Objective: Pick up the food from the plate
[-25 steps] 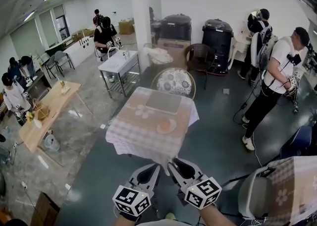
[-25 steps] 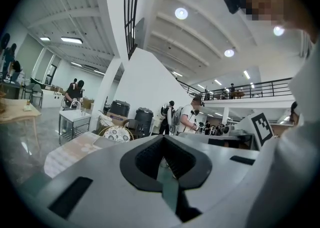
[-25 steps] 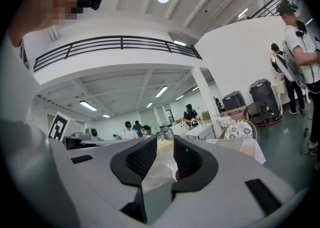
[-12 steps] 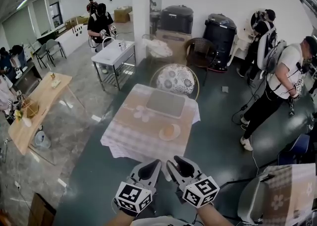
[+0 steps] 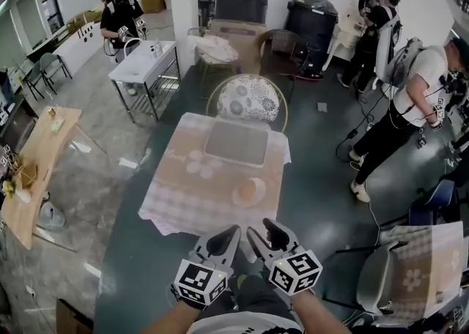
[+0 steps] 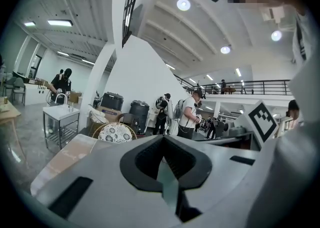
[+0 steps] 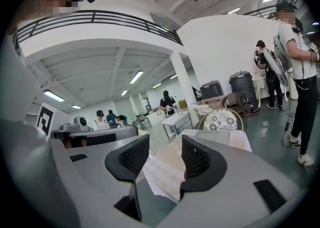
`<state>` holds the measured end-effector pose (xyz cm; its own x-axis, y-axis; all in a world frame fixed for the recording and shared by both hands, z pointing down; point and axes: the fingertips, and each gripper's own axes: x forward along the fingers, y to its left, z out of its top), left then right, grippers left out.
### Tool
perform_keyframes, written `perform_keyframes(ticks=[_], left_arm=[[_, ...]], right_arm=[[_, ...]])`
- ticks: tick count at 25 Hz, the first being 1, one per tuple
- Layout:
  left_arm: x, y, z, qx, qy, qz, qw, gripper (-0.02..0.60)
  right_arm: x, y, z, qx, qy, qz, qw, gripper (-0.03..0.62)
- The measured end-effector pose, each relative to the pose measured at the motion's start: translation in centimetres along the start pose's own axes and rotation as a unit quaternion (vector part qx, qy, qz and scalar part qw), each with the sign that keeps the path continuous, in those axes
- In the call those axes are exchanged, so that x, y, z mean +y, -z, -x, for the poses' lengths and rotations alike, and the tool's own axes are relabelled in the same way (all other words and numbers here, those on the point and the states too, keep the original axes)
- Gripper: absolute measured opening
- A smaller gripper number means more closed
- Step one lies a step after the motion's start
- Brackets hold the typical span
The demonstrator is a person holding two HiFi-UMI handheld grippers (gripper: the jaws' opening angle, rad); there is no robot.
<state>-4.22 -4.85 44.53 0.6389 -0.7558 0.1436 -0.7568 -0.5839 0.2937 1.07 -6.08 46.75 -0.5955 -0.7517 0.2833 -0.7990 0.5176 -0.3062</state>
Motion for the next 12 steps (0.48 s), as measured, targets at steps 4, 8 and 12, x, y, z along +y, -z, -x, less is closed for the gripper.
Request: perform_keyframes(ticks=[4, 8, 12], left_arm=[[1.9, 0.8, -2.4, 0.0, 0.005, -0.006, 1.0, 0.006], [4.2, 1.4, -5.1, 0.005, 0.002, -0.01, 0.9999, 0.006], [6.7, 2.4, -7.8, 0.024, -0.007, -0.01, 0.9996, 0.006]], right_arm=[[-2.8, 1.2, -2.8, 0.016, 0.02, -0.006, 1.0, 0.197], [-6.5, 2.8, -6.1, 0.036, 0.039, -0.016, 0.998, 0.208], [-10.0, 4.8, -9.8, 0.063, 0.052, -0.031, 0.996, 0.216]])
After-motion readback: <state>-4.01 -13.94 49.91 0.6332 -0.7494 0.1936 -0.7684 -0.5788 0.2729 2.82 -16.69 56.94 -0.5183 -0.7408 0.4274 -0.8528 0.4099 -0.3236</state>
